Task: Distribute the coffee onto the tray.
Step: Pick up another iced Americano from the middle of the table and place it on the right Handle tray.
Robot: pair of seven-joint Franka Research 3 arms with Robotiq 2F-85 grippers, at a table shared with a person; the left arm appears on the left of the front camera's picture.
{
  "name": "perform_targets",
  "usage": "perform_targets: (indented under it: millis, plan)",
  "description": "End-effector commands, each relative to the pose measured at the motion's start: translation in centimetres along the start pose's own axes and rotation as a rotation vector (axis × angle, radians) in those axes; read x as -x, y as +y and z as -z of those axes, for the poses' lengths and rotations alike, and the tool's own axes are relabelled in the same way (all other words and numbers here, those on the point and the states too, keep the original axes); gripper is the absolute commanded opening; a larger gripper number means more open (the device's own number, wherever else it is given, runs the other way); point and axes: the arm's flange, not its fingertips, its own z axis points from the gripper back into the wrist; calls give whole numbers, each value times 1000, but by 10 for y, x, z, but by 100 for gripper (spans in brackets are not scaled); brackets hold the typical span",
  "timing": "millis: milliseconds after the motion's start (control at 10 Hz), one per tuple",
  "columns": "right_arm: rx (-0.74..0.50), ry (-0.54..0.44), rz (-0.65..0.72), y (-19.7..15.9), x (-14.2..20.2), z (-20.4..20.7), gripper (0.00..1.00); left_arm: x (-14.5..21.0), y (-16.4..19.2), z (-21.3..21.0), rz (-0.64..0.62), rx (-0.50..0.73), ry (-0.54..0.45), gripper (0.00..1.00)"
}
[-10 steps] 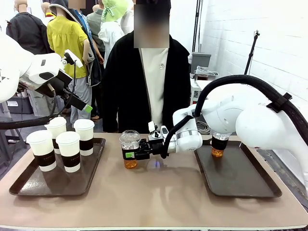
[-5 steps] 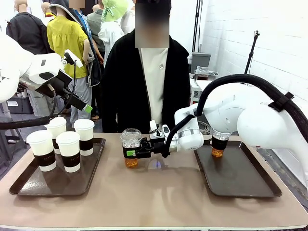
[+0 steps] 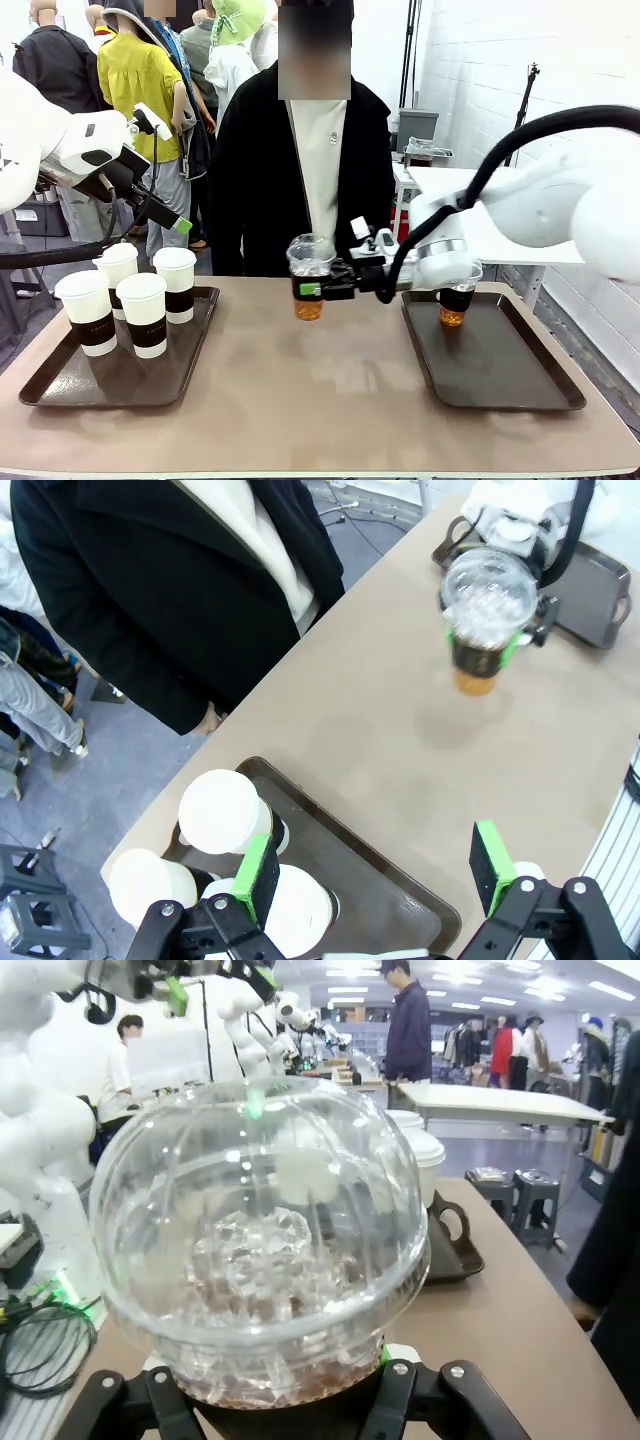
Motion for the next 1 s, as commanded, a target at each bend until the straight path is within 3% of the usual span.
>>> perform_targets:
  millis: [0, 500, 900]
  plan:
    - [15, -15, 35, 53, -14, -48, 64, 0, 1, 0, -9, 4, 1, 100]
    - [205, 11, 5, 134, -1, -150, 64, 0, 1, 0, -9, 4, 1, 100]
    - [282, 3, -21, 161, 31, -205, 64, 0, 1, 0, -9, 4, 1, 100]
